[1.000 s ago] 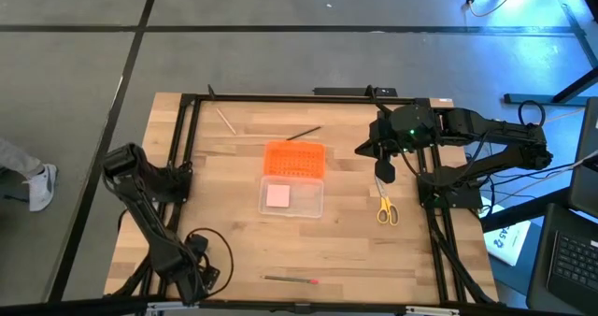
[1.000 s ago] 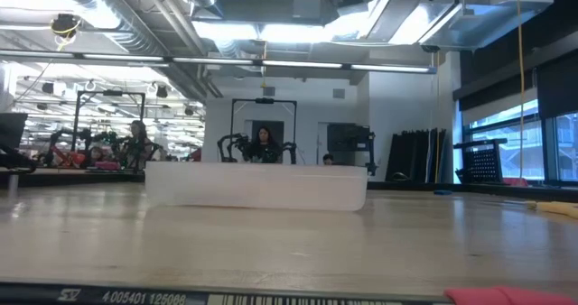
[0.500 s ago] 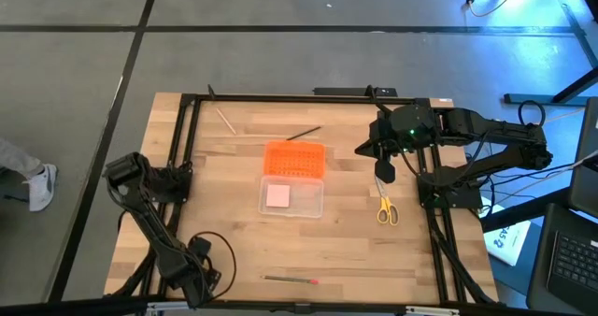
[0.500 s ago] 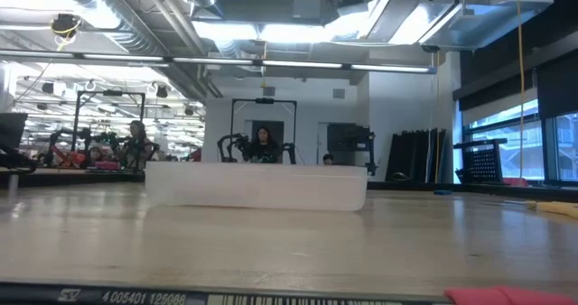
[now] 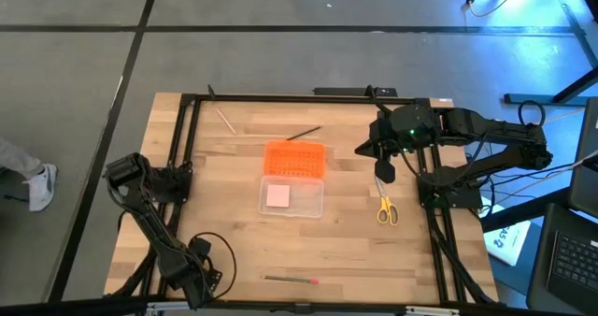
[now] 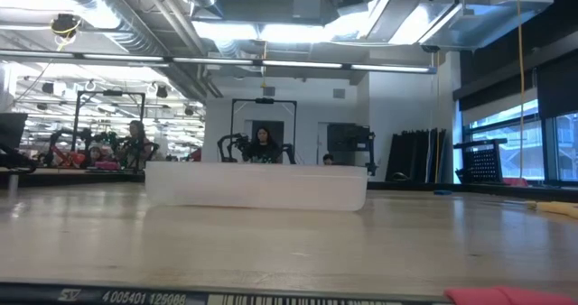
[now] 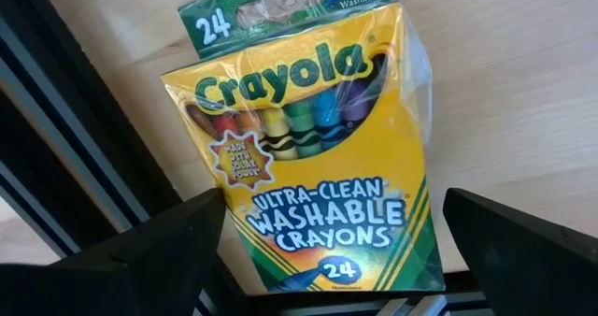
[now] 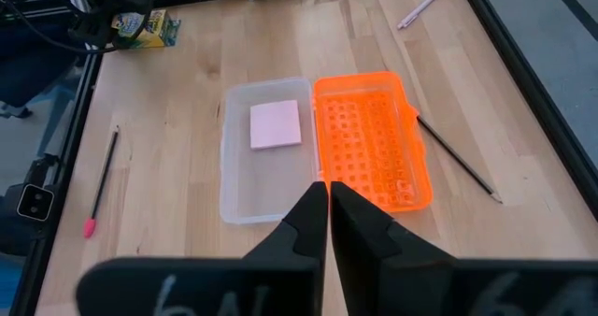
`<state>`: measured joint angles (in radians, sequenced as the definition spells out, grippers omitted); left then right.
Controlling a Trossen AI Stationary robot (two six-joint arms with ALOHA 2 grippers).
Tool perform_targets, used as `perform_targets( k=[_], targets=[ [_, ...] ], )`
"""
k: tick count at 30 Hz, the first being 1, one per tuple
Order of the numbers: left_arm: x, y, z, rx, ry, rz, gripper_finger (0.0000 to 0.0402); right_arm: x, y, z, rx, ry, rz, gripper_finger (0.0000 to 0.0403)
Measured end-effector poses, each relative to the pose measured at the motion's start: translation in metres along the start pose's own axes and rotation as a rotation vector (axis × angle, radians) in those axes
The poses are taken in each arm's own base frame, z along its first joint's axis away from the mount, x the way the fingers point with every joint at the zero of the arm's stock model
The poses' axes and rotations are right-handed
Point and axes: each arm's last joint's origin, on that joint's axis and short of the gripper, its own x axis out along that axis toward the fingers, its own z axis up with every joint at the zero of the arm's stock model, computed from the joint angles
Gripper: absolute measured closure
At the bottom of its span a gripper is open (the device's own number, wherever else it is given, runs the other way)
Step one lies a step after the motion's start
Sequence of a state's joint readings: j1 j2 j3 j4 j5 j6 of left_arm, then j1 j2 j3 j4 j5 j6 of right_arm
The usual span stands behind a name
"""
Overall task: Pack school essentials
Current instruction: Put the crayon box into the supply box
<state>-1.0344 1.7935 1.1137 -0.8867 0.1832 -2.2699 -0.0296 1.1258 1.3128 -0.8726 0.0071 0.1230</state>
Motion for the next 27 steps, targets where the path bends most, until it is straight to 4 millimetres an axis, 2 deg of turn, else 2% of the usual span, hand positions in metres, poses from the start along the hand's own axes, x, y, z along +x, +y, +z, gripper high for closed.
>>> perform_targets(
  k=[13,21,27],
  targets=[
    [-0.001,0.002,0.001,-0.031,-0.030,0.002,0.0005,0.000,0.000,0.000,-0.001,0.000,0.000,0.0382],
    [-0.014,0.007,0.000,-0.037,-0.103,0.039,0.0005,0.000,0.000,0.000,-0.001,0.000,0.000,0.0382],
    [-0.011,0.005,-0.003,-0.023,-0.057,0.016,0.0005,0.000,0.000,0.000,-0.001,0.000,-0.001,0.0382]
  ],
)
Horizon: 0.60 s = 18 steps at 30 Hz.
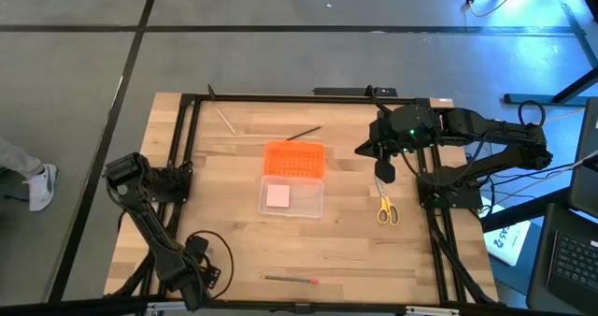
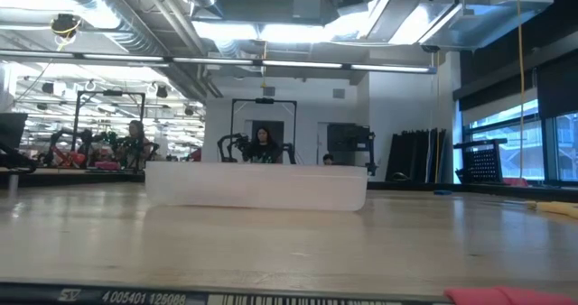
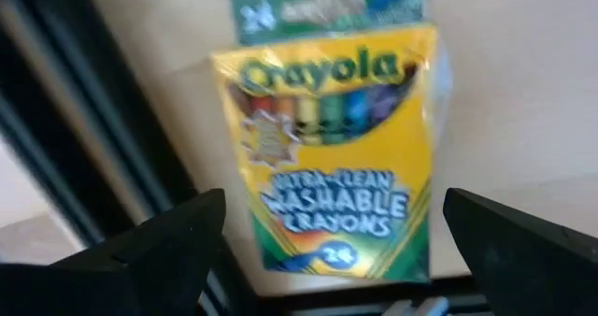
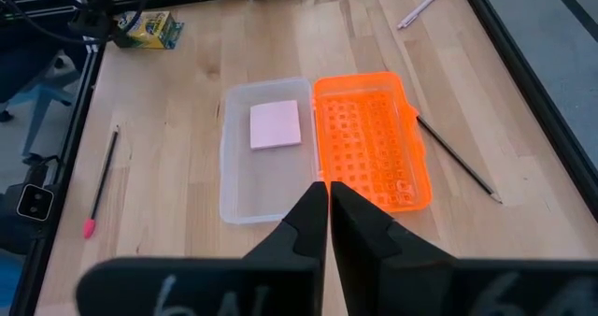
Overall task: Pack school essentials
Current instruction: Put the crayon box into the supply box
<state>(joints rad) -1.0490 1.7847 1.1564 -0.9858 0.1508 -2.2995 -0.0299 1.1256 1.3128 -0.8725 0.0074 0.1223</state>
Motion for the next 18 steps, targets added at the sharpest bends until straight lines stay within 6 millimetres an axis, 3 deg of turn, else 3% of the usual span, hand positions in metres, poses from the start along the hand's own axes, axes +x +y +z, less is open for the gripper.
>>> perform_targets(
  k=[18],
  targets=[
    [0.014,0.003,0.001,0.004,-0.032,0.015,0.0005,0.000,0.000,0.000,0.000,0.000,0.000,0.0382]
  ],
)
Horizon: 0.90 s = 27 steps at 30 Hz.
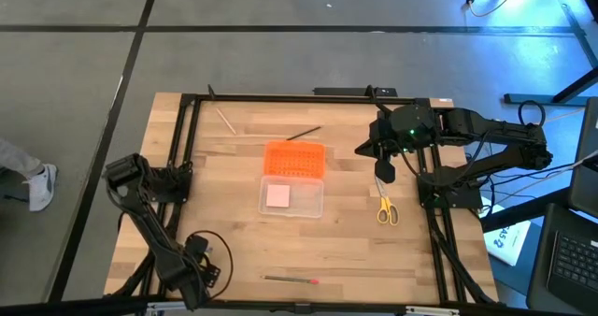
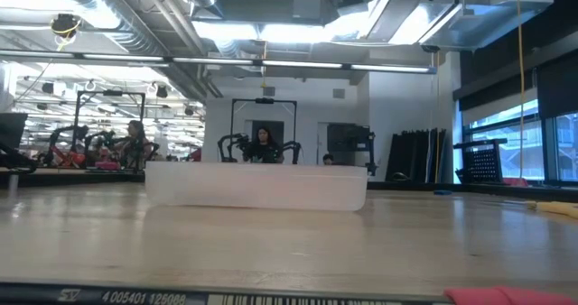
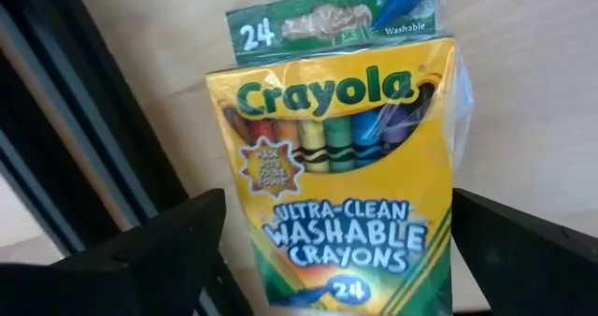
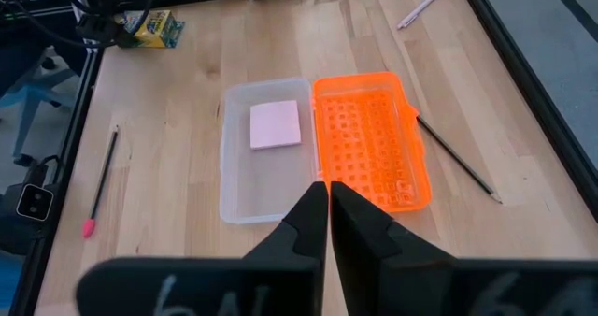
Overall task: Pack school essentials
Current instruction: Put the crayon box into the supply box
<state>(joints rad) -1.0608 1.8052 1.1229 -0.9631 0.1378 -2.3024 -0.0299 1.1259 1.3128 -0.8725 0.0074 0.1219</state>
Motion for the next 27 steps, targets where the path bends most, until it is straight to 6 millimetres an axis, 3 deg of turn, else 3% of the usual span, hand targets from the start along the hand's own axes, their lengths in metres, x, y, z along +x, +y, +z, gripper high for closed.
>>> perform_targets(
  k=[5,27],
  targets=[
    [0.0090,-0.0053,-0.0033,0.002,0.005,-0.006,0.0005,0.0000,0.0000,0.0000,0.000,0.000,0.000,0.0382],
    [0.0093,-0.0079,-0.0039,0.013,-0.013,-0.050,0.0005,0.0000,0.0000,0.0000,0.000,0.000,0.000,0.0382]
  ],
)
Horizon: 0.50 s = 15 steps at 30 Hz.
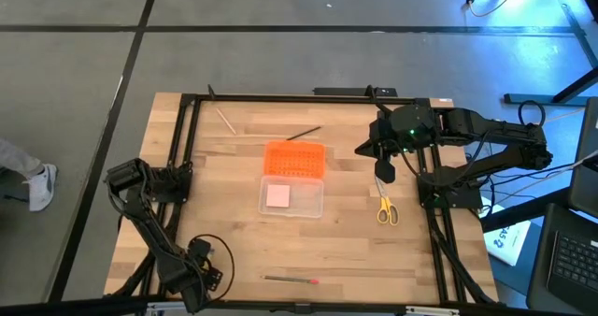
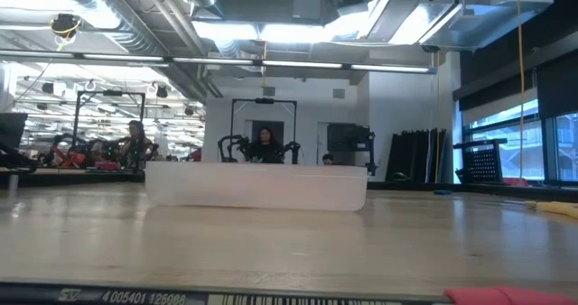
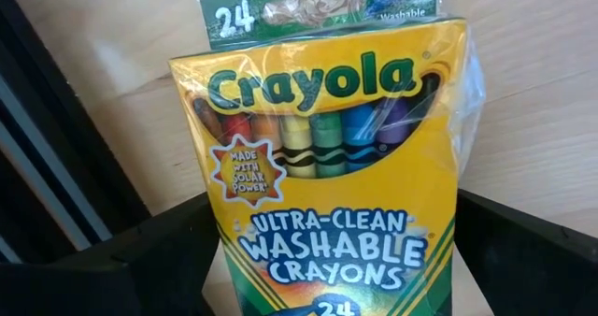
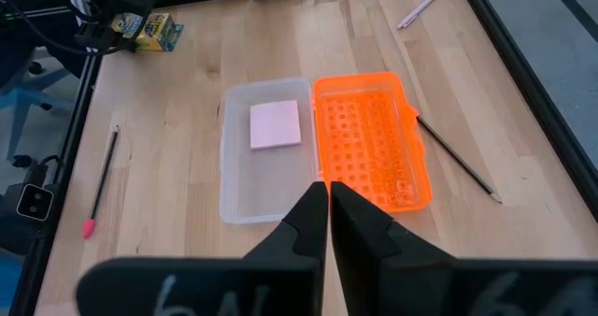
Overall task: Pack school essentials
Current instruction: Put the crayon box into the supply box
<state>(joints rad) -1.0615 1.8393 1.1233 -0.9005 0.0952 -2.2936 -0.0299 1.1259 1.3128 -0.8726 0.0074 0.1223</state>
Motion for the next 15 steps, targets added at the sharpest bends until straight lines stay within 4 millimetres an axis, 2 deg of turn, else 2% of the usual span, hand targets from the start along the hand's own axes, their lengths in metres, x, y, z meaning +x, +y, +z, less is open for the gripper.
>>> perform_targets(
  k=[15],
  targets=[
    [0.002,-0.005,0.011,0.048,0.034,0.039,0.0011,0.000,0.000,0.000,0.003,-0.001,0.000,0.0382]
  ],
)
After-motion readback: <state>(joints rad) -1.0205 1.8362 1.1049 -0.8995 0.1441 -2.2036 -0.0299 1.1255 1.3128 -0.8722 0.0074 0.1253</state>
